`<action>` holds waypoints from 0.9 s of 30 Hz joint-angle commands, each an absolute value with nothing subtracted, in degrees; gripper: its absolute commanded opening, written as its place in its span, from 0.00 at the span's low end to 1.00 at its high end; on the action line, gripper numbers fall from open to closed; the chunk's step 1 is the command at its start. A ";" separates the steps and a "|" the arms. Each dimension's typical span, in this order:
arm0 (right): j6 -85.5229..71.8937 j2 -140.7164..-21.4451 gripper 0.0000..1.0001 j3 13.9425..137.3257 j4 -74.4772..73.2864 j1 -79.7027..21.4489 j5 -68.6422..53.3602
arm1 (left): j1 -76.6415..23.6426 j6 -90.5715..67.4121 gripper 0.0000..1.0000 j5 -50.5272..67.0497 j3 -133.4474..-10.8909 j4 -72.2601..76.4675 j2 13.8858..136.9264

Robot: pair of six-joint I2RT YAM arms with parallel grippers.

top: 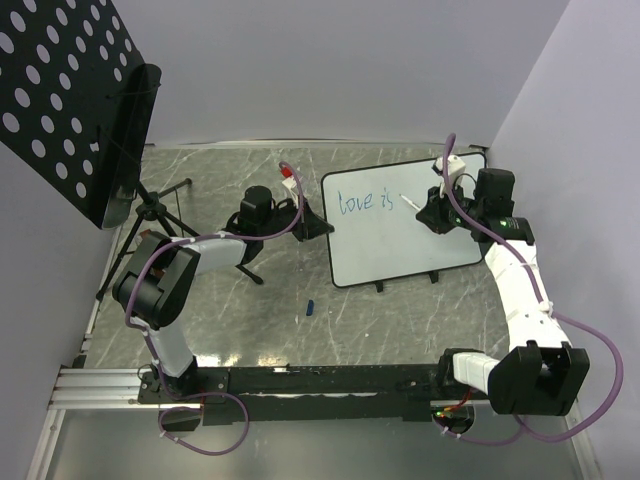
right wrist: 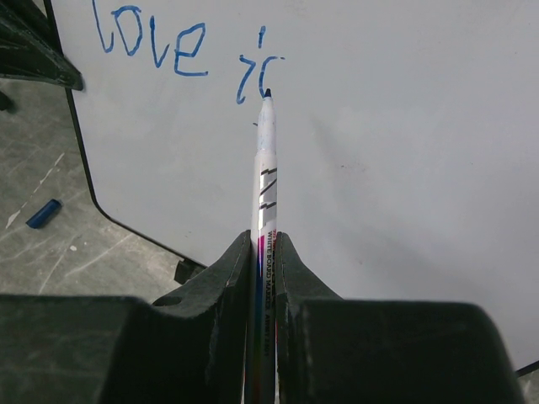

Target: Write a sentence on the whiteboard

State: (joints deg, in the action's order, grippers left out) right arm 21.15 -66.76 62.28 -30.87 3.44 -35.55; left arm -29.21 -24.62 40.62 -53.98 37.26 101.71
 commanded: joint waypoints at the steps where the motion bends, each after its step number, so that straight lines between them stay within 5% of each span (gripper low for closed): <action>1: 22.32 -66.97 0.00 62.14 -28.48 3.87 -35.86 | -29.97 -16.61 0.01 39.11 -53.18 36.12 100.81; 27: 19.95 -75.41 0.00 65.30 -26.63 3.16 -32.08 | -30.06 -16.52 0.01 39.29 -53.35 36.12 101.16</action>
